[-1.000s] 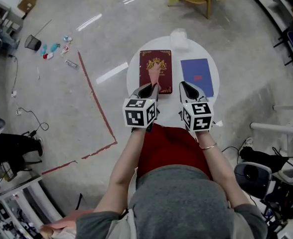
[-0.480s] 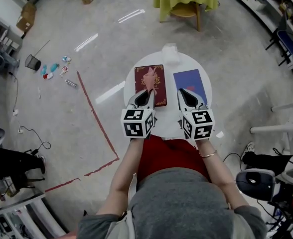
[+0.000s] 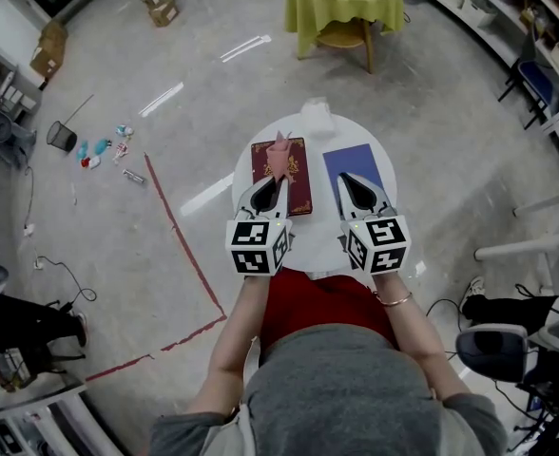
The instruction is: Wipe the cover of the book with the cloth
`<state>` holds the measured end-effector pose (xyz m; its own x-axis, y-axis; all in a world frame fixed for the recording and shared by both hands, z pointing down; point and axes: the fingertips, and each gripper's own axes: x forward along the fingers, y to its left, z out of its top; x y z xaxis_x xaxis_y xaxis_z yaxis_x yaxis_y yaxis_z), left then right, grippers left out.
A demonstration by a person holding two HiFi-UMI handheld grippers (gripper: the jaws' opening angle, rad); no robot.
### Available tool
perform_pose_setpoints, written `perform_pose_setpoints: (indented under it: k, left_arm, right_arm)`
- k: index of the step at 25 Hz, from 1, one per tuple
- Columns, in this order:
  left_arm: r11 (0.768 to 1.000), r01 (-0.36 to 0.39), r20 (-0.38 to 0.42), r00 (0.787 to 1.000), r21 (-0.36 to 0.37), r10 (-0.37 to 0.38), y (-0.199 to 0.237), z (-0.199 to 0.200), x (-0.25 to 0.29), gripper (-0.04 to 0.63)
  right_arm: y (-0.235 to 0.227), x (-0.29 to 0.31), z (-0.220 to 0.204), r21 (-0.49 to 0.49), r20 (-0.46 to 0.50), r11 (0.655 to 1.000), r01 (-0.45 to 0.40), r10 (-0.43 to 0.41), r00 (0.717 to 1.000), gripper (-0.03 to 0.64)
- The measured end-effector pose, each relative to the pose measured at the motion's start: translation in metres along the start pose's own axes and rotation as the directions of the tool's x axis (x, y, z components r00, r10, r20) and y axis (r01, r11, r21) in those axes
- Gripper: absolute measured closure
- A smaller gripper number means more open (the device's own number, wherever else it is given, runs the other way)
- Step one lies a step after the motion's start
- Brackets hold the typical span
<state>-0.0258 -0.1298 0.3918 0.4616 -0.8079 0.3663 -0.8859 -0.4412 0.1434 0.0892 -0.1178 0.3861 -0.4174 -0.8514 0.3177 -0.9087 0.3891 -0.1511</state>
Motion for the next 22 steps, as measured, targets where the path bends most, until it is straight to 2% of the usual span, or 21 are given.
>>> perform_pose_setpoints:
  k: [12, 22]
  left_arm:
    - [0.999, -0.003, 0.072, 0.997, 0.046, 0.000, -0.007, 0.023, -0.011, 0.561]
    - [0.999, -0.017, 0.125, 0.992, 0.035, 0.012, -0.005, 0.039, -0.016, 0.561]
  right_arm:
    - [0.000, -0.012, 0.030, -0.054, 0.093, 0.998, 0.017, -0.012, 0.996, 0.589]
    - [0.001, -0.017, 0.052, -0.076, 0.147, 0.997, 0.006, 0.006, 0.989, 0.589]
